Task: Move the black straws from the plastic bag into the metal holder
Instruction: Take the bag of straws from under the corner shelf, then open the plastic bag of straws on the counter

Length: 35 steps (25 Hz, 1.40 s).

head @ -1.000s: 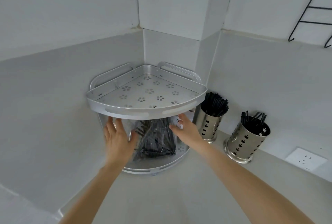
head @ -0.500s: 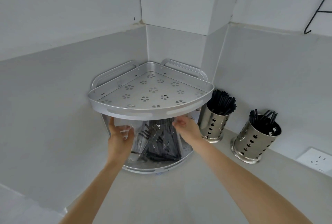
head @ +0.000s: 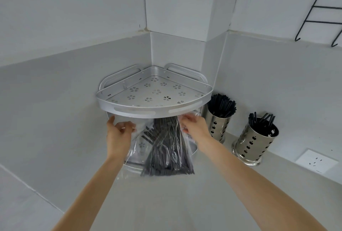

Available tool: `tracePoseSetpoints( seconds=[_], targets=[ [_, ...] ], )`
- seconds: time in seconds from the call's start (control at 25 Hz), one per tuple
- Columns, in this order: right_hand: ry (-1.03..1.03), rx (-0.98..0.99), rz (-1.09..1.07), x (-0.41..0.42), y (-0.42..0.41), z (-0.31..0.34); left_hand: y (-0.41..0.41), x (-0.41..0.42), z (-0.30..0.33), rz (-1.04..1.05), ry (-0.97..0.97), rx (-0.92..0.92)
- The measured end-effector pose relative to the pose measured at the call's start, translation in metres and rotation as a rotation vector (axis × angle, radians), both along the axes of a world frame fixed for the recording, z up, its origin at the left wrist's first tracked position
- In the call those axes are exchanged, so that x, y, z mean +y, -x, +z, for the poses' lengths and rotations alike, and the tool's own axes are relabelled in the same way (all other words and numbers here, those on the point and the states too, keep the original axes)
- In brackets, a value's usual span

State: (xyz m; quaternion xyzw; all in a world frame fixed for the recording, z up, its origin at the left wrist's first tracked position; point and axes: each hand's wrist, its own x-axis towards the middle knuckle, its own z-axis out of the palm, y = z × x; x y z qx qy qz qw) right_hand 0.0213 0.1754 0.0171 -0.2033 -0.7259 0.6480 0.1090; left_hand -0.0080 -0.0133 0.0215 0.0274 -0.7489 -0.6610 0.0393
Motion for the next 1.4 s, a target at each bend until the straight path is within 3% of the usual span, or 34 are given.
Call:
tracePoseSetpoints(
  seconds=[0.24, 0.44, 1.04, 1.4],
  targets=[
    [-0.110, -0.036, -0.007, 0.010, -0.036, -0.004, -0.026, 0.005, -0.009, -0.086, 0.019, -0.056],
    [-0.051, -0.060, -0.148, 0.031, -0.098, -0.024, -0.053, 0.033, -0.029, -0.227, 0.082, -0.133],
    [-0.143, -0.095, -0.532, 0.116, -0.241, -0.034, -0.103, 0.149, -0.024, -0.689, 0.074, -0.025],
    [-0.147, -0.049, -0.768, 0.153, -0.283, -0.028, -0.105, 0.193, -0.027, -0.722, 0.020, -0.048]
  ],
)
